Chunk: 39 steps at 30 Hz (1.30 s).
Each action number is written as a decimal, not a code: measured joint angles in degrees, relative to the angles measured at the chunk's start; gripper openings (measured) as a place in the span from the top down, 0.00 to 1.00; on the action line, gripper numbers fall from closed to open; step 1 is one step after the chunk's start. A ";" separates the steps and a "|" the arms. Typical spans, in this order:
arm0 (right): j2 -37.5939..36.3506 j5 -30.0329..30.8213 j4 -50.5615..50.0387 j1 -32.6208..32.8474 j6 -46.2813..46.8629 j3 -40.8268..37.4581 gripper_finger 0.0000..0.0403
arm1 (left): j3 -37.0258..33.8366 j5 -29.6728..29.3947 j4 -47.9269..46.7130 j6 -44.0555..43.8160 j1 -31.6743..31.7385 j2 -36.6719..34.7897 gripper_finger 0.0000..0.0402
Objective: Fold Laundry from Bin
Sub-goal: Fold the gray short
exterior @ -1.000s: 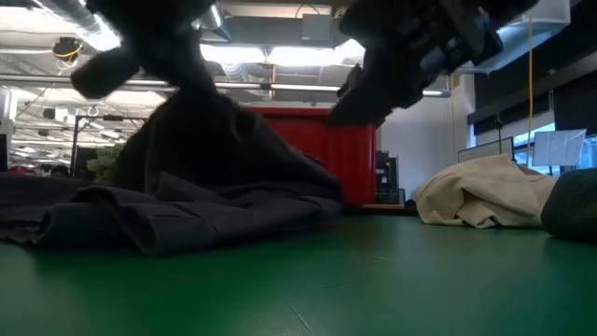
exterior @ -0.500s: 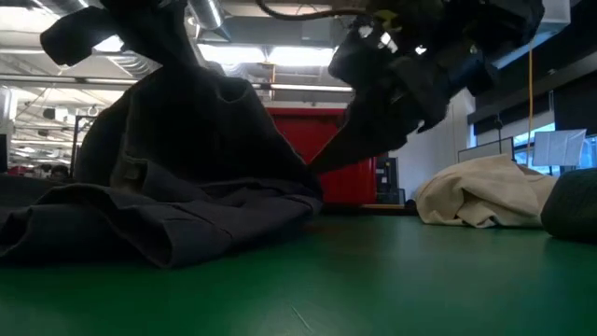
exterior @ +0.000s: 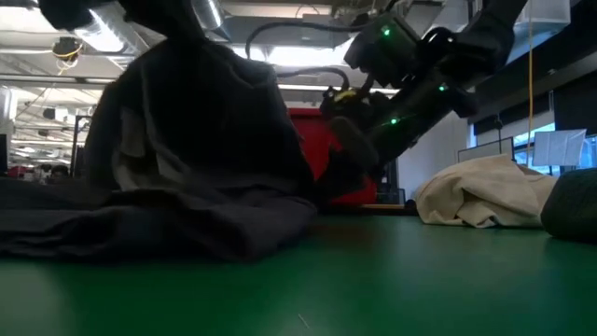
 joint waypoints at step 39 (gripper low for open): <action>-2.40 -12.07 8.95 11.65 -10.10 4.42 0.96 | -22.07 29.98 19.20 -28.96 -13.96 0.50 1.00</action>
